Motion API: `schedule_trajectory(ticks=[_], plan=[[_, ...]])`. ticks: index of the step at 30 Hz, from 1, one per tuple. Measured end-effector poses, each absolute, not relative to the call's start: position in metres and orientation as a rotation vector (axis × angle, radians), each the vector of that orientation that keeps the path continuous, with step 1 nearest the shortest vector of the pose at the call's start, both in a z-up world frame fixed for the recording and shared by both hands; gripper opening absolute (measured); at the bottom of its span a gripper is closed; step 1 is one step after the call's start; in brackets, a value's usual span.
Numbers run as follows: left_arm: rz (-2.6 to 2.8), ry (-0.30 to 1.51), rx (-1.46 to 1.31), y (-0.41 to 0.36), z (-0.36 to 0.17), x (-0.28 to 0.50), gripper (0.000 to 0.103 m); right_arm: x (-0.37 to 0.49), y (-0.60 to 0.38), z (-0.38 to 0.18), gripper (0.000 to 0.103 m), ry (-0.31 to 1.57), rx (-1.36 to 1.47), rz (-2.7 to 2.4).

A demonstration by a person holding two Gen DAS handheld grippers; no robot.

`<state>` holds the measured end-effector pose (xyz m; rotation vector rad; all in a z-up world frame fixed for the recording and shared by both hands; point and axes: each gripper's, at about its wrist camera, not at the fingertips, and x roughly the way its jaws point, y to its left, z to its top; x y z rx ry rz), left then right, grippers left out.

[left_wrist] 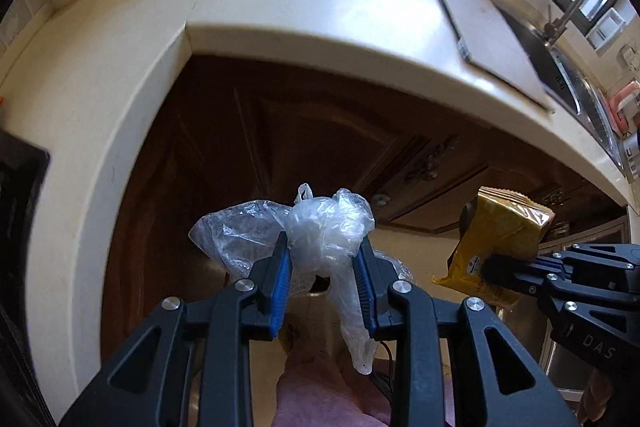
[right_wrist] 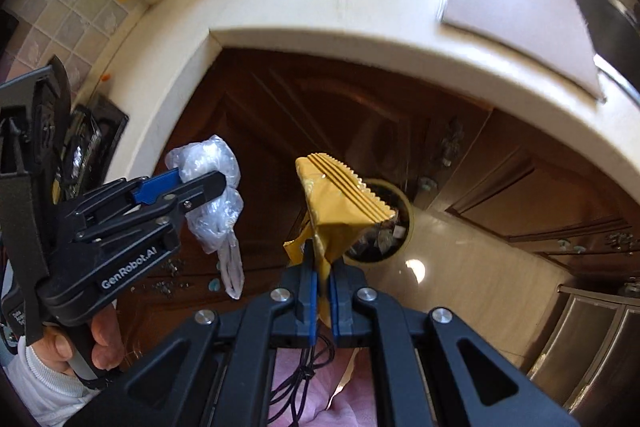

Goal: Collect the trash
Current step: 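Carry the plastic wrapper and yellow packet down over the bin, then open both tools to drop the wrapper and packet into the bin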

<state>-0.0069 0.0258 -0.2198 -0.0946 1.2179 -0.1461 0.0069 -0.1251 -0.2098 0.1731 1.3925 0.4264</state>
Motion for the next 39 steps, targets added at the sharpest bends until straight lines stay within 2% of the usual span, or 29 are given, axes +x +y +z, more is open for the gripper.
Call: schedule_trajectory(ticks=[9, 17, 21, 23, 25, 27, 28, 30, 39], plan=[[-0.094, 1.376, -0.156, 0.045, -0.346, -0.015, 0.029, 0.013, -0.103, -0.348, 0.005, 1.6, 0.212, 0.405], [-0.074, 1.431, -0.18, 0.038, -0.451, 0.012, 0.03, 0.036, -0.091, -0.467, 0.007, 1.689, 0.242, 0.352], [-0.076, 1.444, -0.189, 0.033, -0.498, 0.033, 0.034, 0.051, -0.093, -0.515, 0.007, 1.694, 0.26, 0.317], [-0.084, 1.458, -0.188, 0.033, -0.521, 0.042, 0.038, 0.06, -0.094, -0.539, 0.014, 1.705, 0.271, 0.295], [-0.089, 1.464, -0.184, 0.03, -0.538, 0.047, 0.054, 0.066, -0.095, -0.557, 0.041, 1.714, 0.273, 0.279], [-0.075, 1.459, -0.171, 0.03, -0.55, 0.05, 0.065, 0.069, -0.097, -0.57, 0.05, 1.703, 0.26, 0.263], [-0.068, 1.458, -0.164, 0.03, -0.554, 0.051, 0.071, 0.07, -0.098, -0.575, 0.051, 1.699, 0.252, 0.26], [-0.054, 1.46, -0.161, 0.03, -0.563, 0.053, 0.073, 0.07, -0.099, -0.581, 0.051, 1.694, 0.245, 0.256], [-0.03, 1.464, -0.151, 0.031, -0.554, 0.059, 0.073, 0.062, -0.106, -0.558, 0.051, 1.652, 0.248, 0.278]])
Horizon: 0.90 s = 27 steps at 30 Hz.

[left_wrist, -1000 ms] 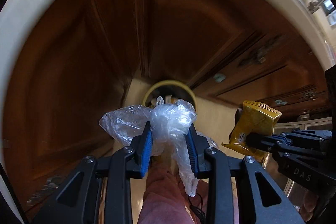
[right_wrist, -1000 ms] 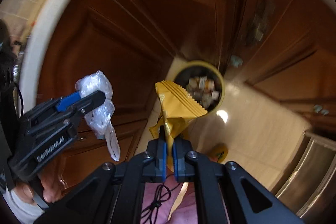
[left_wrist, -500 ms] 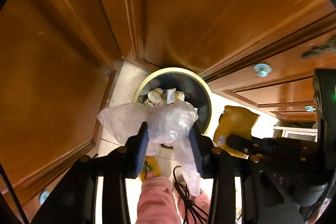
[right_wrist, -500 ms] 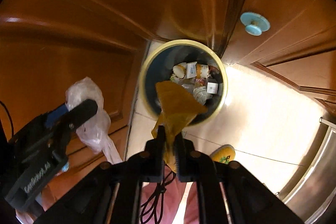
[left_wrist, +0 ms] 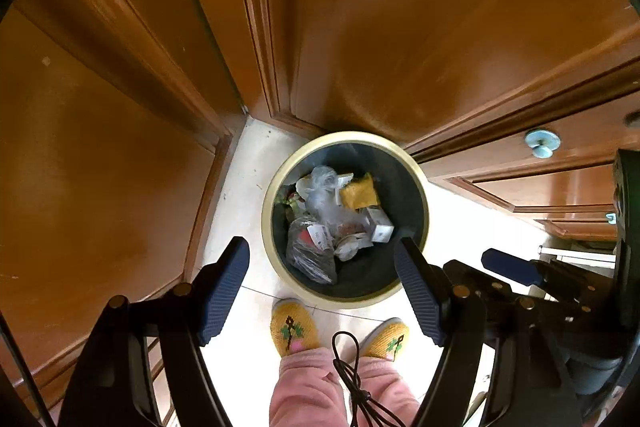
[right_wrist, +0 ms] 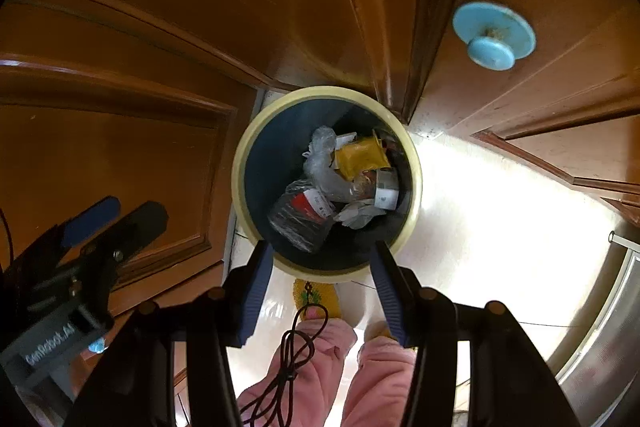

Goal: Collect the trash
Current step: 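Open both tools to drop the wrapper and packet into the bin, then raise both tools back up toward the last plastic bag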

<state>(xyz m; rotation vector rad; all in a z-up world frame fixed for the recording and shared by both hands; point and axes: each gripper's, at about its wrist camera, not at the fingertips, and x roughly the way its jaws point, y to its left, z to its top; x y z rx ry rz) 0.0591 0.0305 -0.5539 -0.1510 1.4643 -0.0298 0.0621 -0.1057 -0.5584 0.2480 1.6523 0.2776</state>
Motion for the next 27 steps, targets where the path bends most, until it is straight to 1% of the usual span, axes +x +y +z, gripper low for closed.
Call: schedule_trajectory(ticks=[1, 5, 8, 11, 15, 18, 21, 27], plan=[[-0.029, 1.464, -0.147, 0.028, -0.554, 0.061, 0.073, 0.061, -0.106, -0.55, 0.051, 1.646, 0.248, 0.283], [-0.042, 1.452, -0.146, 0.027, -0.503, 0.057, 0.073, 0.057, -0.108, -0.512, 0.051, 1.625, 0.253, 0.307], [-0.063, 1.427, -0.117, 0.021, -0.454, 0.05, 0.074, 0.053, -0.115, -0.467, 0.051, 1.593, 0.277, 0.316], [-0.079, 1.395, -0.092, 0.017, -0.405, 0.044, 0.078, 0.047, -0.124, -0.422, 0.051, 1.548, 0.298, 0.319], [-0.102, 1.355, -0.069, 0.014, -0.343, 0.035, 0.078, 0.036, -0.137, -0.361, 0.051, 1.496, 0.315, 0.334], [-0.114, 1.31, -0.066, 0.014, -0.297, 0.031, 0.078, 0.024, -0.143, -0.313, 0.051, 1.43, 0.294, 0.359], [-0.131, 1.227, -0.052, 0.011, -0.248, 0.03, 0.078, 0.016, -0.154, -0.271, 0.051, 1.361, 0.272, 0.371], [-0.165, 1.071, -0.026, 0.003, -0.164, 0.041, 0.083, 0.016, -0.166, -0.195, 0.051, 1.184, 0.255, 0.347]])
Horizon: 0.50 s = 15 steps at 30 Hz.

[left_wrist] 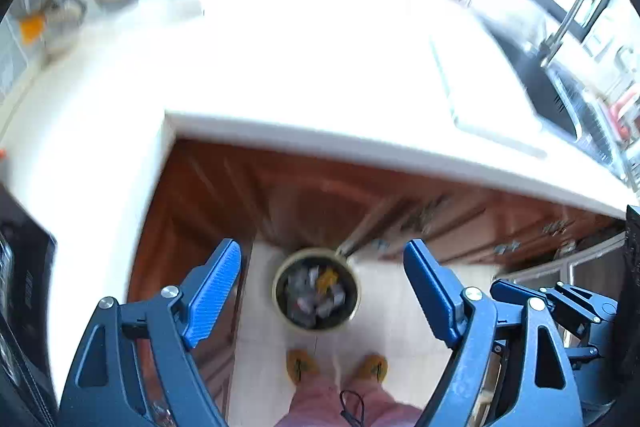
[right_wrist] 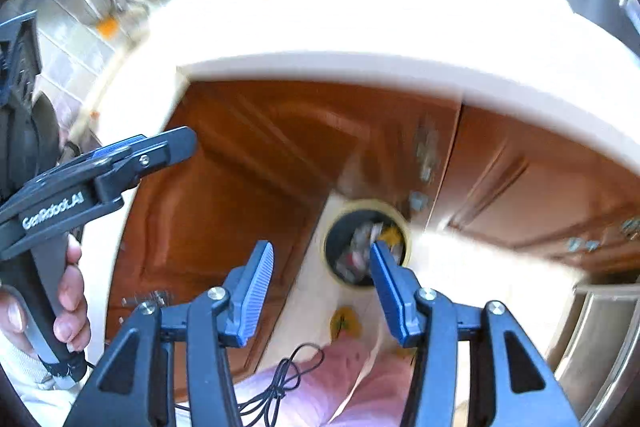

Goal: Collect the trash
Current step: 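Raise both tools back up toward the last plastic bag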

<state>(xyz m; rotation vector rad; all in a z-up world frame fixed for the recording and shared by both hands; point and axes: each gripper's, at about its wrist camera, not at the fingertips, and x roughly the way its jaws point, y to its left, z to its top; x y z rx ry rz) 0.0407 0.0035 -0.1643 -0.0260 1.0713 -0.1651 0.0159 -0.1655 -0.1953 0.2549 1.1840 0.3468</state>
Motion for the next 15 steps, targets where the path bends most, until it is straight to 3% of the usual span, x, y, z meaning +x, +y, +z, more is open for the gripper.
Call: schedule_trajectory(ticks=[10, 15], plan=[[-0.203, 0.835, 0.019, 0.005, -0.044, 0.08, 0.084, 0.053, -0.175, -0.054, 0.051, 0.86, 0.323, 0.307], [-0.187, 0.765, 0.035, 0.003, 0.002, 0.118, 0.09, 0.084, -0.174, -0.018, 0.051, 0.796, 0.348, 0.198]])
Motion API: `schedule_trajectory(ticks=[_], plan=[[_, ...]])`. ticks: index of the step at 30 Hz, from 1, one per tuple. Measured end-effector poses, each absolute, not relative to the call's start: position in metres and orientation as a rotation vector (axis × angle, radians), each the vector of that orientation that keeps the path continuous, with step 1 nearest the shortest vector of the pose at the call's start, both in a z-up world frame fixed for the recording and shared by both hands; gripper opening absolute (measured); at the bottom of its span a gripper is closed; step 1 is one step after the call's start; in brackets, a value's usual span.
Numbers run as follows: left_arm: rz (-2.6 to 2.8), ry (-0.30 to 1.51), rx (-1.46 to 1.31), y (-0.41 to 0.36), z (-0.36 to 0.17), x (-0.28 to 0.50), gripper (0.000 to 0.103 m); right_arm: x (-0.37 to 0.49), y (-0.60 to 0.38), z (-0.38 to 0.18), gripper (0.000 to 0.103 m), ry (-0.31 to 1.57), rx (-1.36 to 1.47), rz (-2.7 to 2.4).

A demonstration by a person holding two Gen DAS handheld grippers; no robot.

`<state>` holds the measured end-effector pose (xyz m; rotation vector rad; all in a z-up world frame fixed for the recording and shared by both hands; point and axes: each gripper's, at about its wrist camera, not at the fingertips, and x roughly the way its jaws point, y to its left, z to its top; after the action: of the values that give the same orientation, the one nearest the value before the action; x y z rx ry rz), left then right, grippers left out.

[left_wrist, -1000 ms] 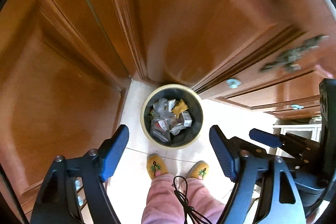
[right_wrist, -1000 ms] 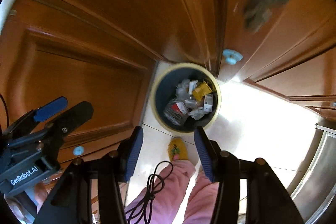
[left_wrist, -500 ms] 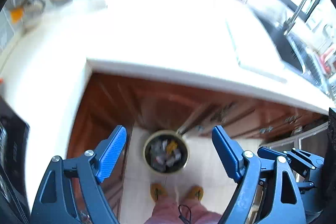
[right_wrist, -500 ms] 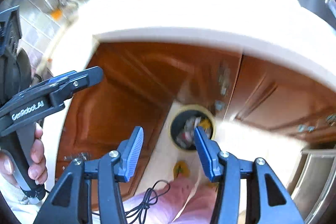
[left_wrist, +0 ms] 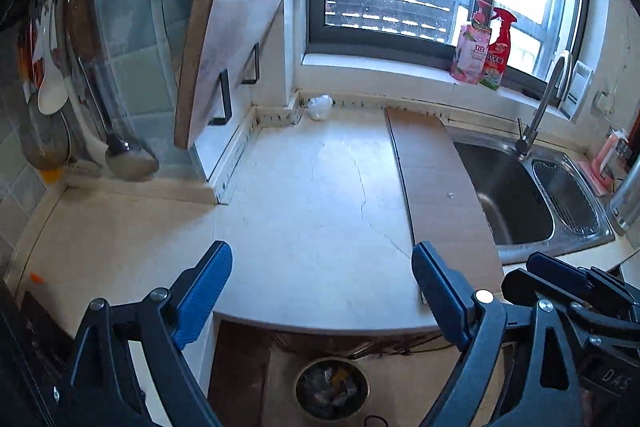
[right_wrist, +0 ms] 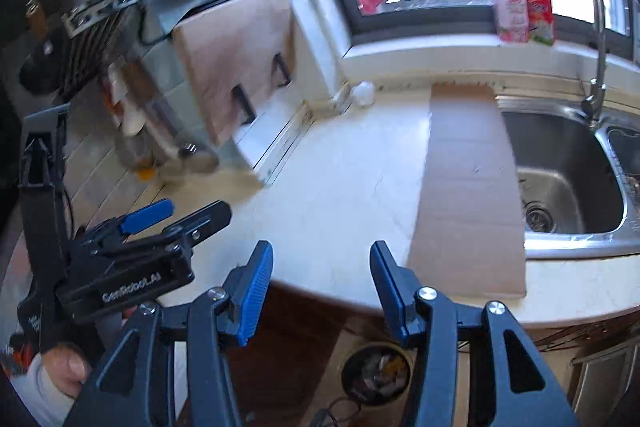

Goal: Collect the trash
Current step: 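Raise both tools back up toward the last plastic bag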

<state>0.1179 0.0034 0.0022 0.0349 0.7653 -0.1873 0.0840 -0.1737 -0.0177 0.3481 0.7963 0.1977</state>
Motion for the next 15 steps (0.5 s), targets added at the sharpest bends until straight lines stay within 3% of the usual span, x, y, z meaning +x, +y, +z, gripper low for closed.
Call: schedule_trajectory(ticks=[15], plan=[[-0.089, 0.711, 0.165, -0.005, 0.02, 0.213, 0.09, 0.228, -0.202, -0.01, 0.051, 0.808, 0.546, 0.192]])
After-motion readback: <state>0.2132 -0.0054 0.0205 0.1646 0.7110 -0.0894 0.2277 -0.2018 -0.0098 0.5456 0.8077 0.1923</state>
